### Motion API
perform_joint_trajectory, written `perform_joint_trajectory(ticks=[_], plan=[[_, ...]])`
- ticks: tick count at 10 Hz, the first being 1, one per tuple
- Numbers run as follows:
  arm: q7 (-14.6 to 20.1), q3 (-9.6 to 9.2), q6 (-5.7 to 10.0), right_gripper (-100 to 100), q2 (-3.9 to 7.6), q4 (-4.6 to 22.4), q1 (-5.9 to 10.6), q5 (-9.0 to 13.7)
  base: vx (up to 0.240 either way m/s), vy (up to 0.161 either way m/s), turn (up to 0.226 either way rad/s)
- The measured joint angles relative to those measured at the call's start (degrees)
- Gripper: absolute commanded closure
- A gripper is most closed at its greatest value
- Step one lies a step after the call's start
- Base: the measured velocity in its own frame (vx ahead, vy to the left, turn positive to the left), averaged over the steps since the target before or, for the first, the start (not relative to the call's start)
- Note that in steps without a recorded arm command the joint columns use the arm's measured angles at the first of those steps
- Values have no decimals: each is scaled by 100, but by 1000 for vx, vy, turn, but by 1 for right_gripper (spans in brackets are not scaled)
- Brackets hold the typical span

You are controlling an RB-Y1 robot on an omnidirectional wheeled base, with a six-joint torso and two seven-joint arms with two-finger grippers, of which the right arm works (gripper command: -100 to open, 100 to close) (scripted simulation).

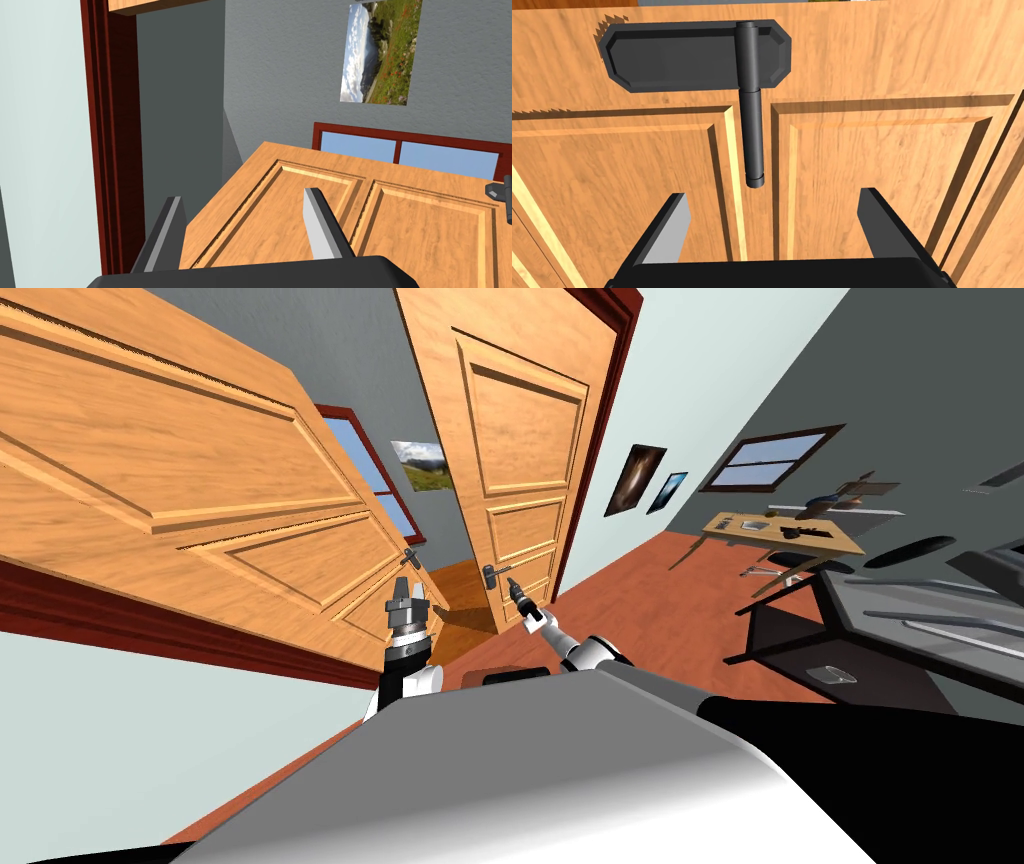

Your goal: Push the door open

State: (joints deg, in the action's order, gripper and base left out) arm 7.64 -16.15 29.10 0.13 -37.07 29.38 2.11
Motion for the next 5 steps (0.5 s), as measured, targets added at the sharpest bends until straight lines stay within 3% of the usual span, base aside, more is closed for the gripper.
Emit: perform_joint_trajectory(ticks=[4, 5], plan=[[67, -64, -13, -100, -74, 402, 251, 22, 37, -28, 27], [72, -66, -16, -100, -75, 409, 256, 22, 128, 68, 35]])
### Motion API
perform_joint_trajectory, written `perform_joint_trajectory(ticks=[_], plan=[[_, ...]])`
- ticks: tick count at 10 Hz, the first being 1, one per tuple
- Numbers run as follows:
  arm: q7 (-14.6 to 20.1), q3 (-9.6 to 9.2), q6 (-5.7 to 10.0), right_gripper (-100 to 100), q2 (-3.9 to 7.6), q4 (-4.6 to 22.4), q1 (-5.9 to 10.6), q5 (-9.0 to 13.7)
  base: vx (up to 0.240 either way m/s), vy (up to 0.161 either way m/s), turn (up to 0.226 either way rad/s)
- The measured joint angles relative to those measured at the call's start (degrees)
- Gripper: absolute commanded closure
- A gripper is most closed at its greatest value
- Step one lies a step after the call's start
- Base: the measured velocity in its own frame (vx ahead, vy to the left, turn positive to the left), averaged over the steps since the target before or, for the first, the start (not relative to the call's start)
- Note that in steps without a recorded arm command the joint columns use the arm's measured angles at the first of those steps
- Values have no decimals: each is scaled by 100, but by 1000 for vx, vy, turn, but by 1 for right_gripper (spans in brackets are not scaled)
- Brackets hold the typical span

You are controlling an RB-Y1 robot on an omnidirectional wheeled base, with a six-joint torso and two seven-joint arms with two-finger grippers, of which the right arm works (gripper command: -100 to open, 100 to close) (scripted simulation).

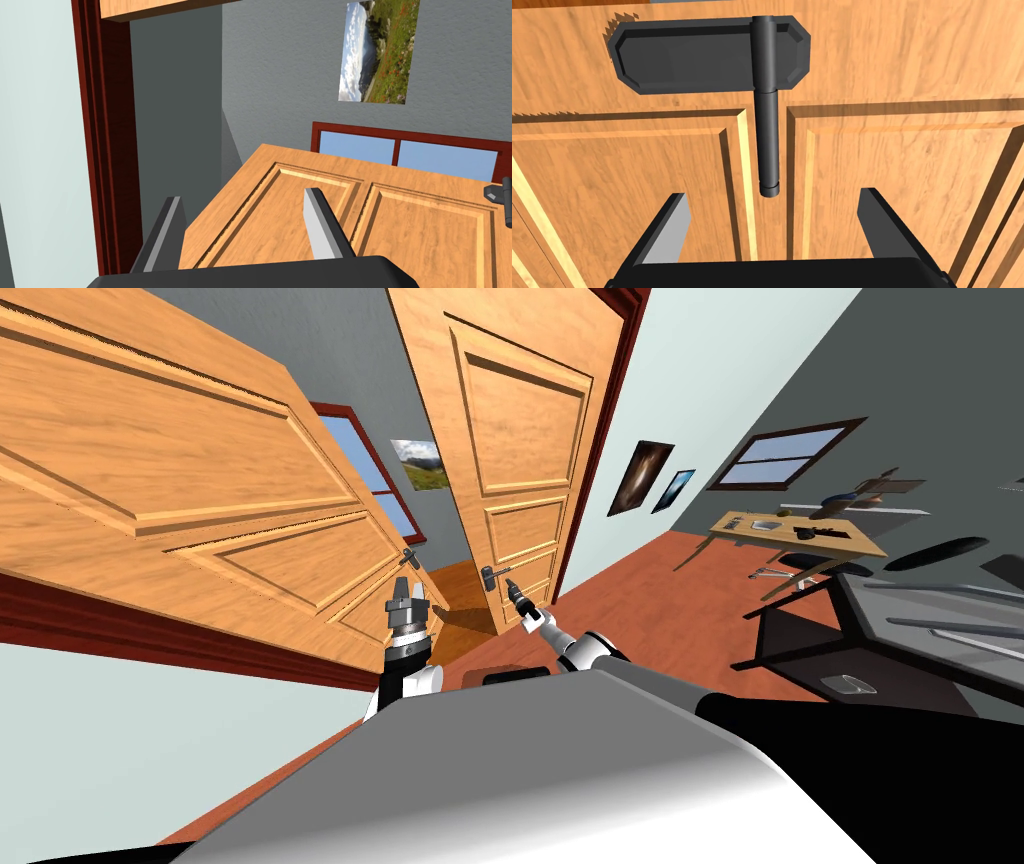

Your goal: Push the door open

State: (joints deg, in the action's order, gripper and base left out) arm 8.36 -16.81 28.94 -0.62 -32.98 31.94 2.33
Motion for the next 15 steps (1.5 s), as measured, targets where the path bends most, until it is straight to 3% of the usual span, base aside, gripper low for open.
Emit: perform_joint_trajectory(ticks=[1, 4, 6, 8, 9, 15], plan=[[23, 23, 60, -100, 93, 182, 117, 16, 145, 69, 9], [-3, 40, -5, -100, 239, 17, 10, 13, 193, 82, 27], [-32, 74, -3, -100, 217, 27, 10, 20, 206, 79, 22], [-37, 99, 0, -100, 119, 55, 30, 29, 144, 57, 17], [-35, 100, 3, 100, 111, 60, 36, 29, -10, -5, -5], [-33, 108, 3, 100, 119, 35, 67, 33, 9, 11, 1]])
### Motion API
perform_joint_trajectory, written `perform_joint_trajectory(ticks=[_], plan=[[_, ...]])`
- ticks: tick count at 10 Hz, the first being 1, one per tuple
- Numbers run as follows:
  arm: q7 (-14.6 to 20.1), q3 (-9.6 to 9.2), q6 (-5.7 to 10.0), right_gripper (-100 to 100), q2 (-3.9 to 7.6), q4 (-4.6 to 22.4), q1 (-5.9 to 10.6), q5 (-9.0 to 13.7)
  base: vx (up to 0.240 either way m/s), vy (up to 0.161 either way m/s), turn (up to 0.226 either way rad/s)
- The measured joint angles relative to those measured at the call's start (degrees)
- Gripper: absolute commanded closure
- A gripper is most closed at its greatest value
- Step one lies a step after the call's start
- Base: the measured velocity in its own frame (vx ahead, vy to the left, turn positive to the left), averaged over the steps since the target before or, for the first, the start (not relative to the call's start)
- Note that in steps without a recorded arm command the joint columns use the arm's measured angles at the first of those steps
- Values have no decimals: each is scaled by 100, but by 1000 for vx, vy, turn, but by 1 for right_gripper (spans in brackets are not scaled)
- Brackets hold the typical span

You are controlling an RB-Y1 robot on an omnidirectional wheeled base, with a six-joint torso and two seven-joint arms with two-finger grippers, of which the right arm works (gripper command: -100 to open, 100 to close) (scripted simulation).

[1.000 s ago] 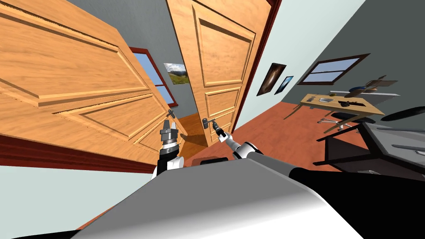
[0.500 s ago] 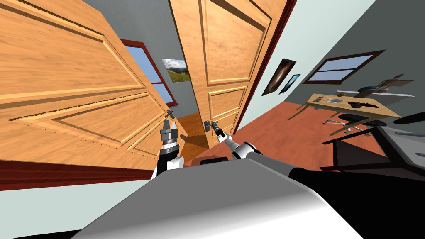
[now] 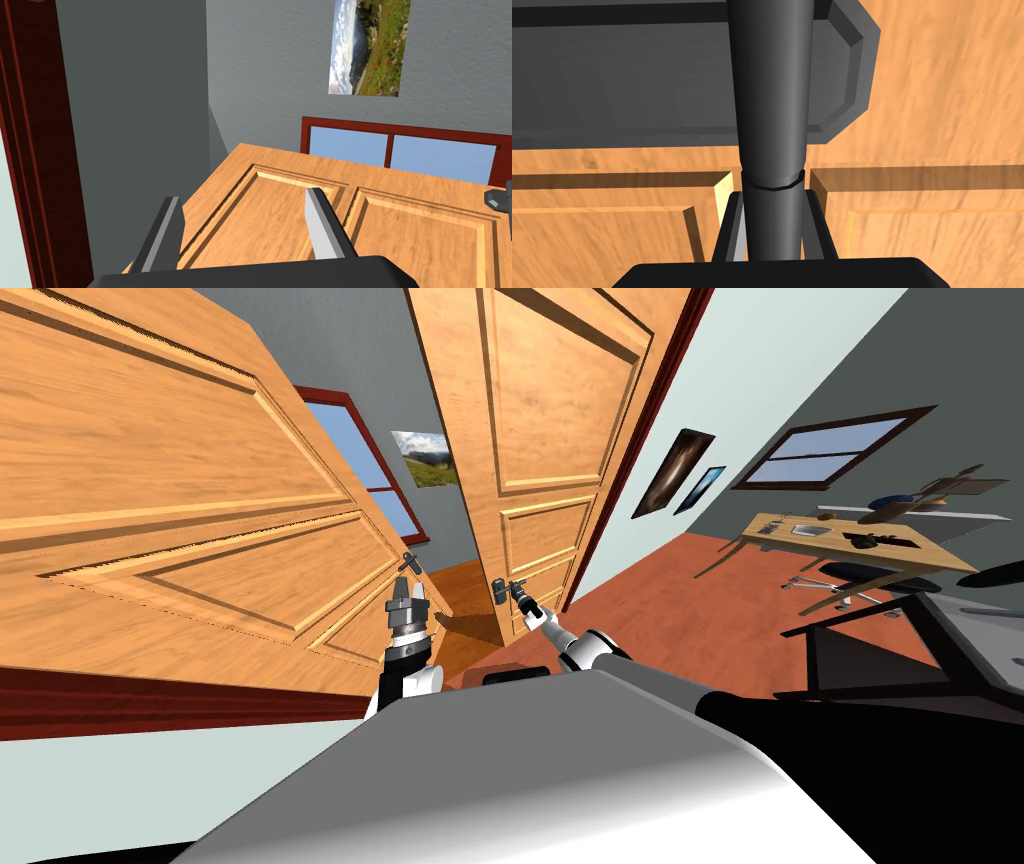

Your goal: Push the door open

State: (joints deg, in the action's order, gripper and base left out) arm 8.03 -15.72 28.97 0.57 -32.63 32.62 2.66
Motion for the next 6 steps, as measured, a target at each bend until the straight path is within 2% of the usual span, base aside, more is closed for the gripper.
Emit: perform_joint_trajectory(ticks=[3, 4, 5, 6], plan=[[-34, 70, -75, 100, 78, -29, -114, 24, 142, 135, -48], [-34, 108, -48, 100, 115, 28, -99, 38, 145, 166, -45], [-76, 147, -135, 100, 157, -225, -236, 40, 92, 88, -31], [-104, 177, -192, 100, 167, -295, -224, 49, 47, 7, 16]])
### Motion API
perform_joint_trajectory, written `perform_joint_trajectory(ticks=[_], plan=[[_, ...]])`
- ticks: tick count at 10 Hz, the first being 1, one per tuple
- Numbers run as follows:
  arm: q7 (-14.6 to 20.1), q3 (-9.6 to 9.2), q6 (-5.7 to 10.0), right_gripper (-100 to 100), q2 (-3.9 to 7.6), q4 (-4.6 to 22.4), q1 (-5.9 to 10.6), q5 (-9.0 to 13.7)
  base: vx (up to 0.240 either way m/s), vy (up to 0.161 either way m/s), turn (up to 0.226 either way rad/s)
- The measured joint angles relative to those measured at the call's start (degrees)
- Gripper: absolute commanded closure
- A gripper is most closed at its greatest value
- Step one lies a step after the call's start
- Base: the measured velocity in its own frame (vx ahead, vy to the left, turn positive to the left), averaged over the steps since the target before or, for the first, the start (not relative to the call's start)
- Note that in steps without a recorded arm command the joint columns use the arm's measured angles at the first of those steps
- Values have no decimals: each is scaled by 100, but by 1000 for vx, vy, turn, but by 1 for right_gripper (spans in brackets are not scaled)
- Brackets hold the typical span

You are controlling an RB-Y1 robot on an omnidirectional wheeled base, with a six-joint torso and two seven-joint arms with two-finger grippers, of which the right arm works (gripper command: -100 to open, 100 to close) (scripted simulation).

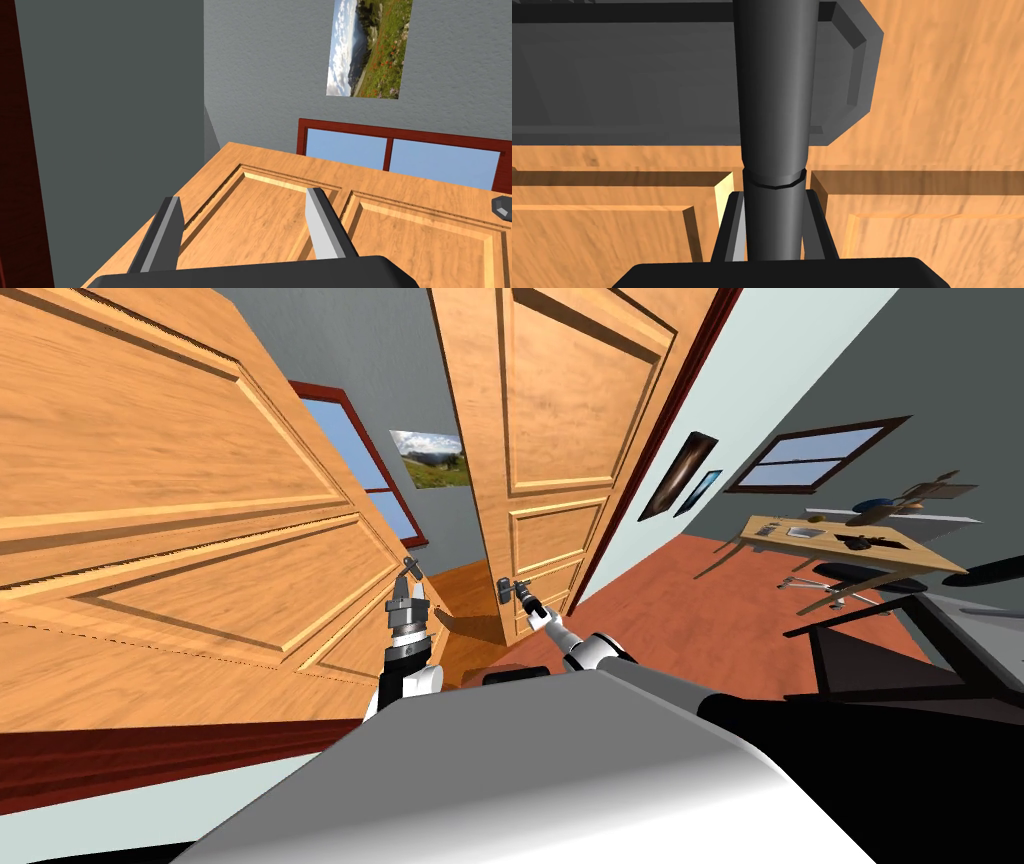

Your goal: Push the door open

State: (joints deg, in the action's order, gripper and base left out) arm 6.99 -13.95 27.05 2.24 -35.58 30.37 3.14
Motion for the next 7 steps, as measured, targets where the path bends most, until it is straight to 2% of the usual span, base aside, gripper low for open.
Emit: perform_joint_trajectory(ticks=[1, 2, 3, 4, 5, 6, 7], plan=[[3, 22, 74, 100, -10, 140, 114, 12, 14, -24, 28], [15, 28, 155, 100, -22, 259, 191, 18, 76, 77, -13], [-4, 61, 113, 100, -7, 202, 131, 27, 116, 165, -101], [-5, 123, 233, 100, 3, 541, 273, 55, 78, 120, -58], [-25, 129, 126, 100, 64, 191, 51, 46, 89, 114, -52], [-33, 153, 26, 100, 113, 59, -15, 54, 89, 81, -41], [-52, 208, 87, 100, 99, 236, 83, 74, 133, 110, -35]])
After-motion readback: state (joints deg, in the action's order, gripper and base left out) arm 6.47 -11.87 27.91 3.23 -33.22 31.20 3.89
